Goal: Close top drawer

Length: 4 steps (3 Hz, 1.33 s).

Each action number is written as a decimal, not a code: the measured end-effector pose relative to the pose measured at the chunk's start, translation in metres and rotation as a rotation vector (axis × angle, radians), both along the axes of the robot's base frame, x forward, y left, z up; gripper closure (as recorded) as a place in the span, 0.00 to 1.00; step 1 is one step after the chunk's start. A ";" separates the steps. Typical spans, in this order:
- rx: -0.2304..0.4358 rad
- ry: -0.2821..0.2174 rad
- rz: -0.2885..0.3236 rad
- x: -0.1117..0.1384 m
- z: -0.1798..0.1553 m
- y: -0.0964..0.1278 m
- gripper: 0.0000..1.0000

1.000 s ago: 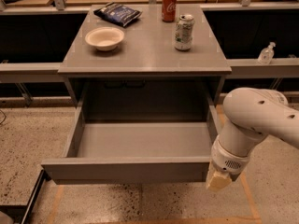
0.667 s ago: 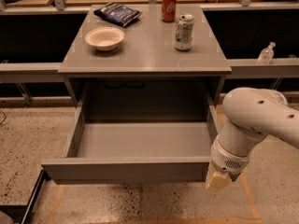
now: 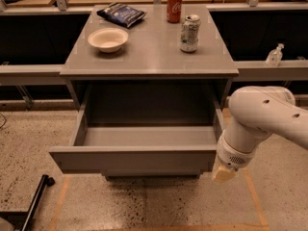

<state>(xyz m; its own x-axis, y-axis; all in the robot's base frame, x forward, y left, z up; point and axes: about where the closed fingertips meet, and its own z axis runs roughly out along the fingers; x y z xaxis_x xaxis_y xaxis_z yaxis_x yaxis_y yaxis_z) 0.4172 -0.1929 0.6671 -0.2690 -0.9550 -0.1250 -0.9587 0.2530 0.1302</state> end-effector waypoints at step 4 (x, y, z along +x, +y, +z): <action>-0.036 -0.148 0.025 0.065 0.004 0.001 1.00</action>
Offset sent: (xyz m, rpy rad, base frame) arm 0.0118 -0.0049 0.0004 -0.0316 -0.0666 -0.0298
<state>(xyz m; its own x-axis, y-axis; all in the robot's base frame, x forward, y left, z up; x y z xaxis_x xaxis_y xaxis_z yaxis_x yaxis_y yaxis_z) 0.4819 -0.1922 0.6711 -0.2263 -0.9657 -0.1271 -0.9728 0.2307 -0.0212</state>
